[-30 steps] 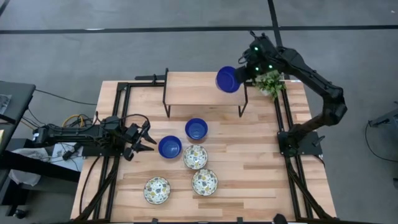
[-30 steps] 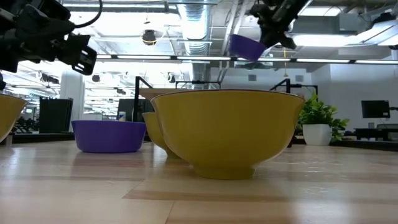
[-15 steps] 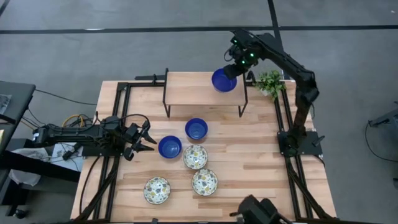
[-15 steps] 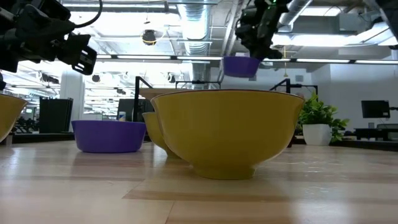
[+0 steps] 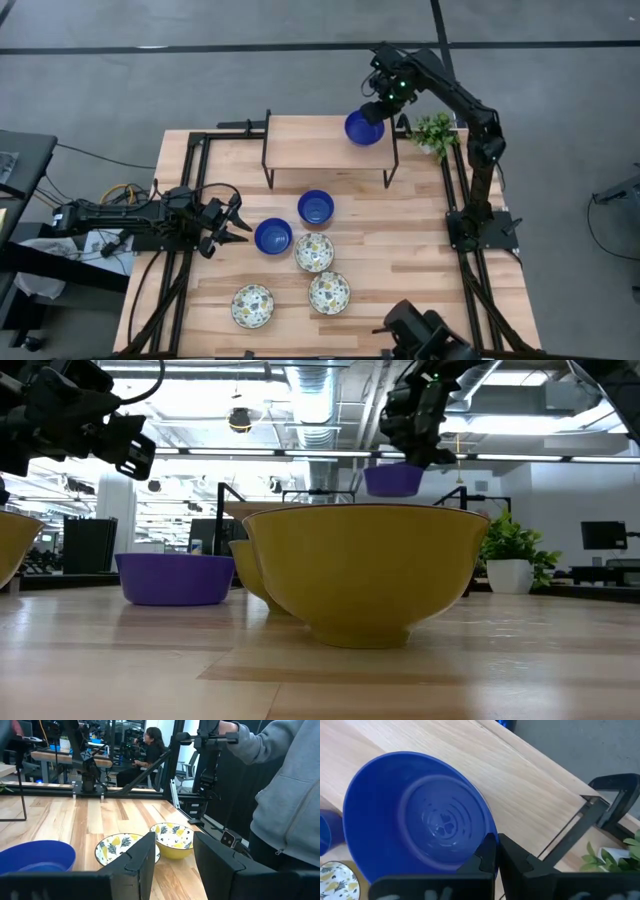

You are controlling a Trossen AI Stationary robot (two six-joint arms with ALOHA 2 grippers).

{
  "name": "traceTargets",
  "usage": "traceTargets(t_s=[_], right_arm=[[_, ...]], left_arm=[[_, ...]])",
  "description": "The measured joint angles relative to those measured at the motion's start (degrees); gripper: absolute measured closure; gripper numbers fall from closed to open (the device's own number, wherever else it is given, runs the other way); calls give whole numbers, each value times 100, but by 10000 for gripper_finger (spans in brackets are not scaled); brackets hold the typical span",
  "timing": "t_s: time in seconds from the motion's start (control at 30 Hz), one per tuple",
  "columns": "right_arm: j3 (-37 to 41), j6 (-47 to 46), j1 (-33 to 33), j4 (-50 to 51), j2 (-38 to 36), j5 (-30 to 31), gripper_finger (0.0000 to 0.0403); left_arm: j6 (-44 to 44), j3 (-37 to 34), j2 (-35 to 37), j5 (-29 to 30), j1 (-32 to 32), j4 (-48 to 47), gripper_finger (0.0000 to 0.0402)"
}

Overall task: Pick & Place Mini bowls
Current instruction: Put the right blue bowl on the shelf

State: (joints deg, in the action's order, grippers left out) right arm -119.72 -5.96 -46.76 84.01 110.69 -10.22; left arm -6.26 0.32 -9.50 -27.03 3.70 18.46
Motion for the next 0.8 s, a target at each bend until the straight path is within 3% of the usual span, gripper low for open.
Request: traceTargets(t_s=[0.4,0.8], right_arm=[[20,199,-24,35,31,302,403],[566,308,20,-228,44,223,403]], left_arm=[[0,0,1,0,0,2,270],[-2,0,0,0,-2,2,270]])
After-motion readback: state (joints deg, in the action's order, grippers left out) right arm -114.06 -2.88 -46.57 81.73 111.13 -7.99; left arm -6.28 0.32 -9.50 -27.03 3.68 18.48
